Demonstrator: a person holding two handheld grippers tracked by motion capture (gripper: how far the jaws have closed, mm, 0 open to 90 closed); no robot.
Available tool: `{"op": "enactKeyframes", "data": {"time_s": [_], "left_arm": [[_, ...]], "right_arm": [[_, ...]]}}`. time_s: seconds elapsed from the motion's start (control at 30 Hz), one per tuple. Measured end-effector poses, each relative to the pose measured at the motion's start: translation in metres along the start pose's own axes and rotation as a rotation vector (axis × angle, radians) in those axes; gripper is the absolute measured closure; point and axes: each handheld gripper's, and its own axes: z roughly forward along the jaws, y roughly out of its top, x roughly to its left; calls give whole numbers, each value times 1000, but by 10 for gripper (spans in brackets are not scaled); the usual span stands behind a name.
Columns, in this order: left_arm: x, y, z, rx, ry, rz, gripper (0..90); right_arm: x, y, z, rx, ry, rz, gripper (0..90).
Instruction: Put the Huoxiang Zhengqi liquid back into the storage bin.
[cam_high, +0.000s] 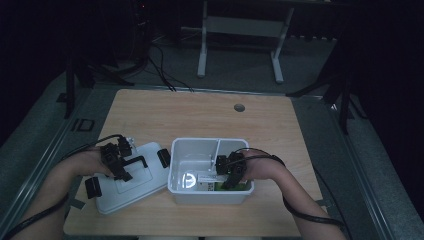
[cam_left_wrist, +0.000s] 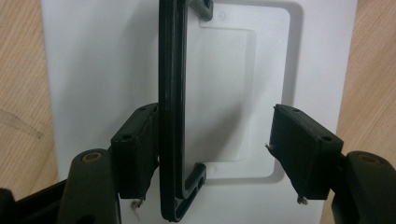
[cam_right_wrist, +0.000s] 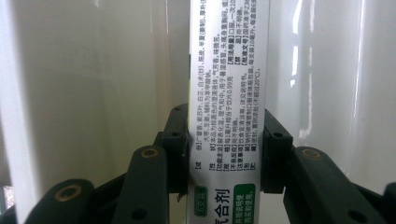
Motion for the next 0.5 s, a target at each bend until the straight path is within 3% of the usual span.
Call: {"op": "enactKeyframes", "data": {"time_s": [0.2, 0.5], "left_arm": [[-1, 1, -1, -5, 0, -1, 343], [-1, 1, -1, -2, 3, 3, 343]], "right_arm": [[0, -1, 0, 12, 2, 16, 598], [3, -1, -21, -22, -7, 11, 559]]}}
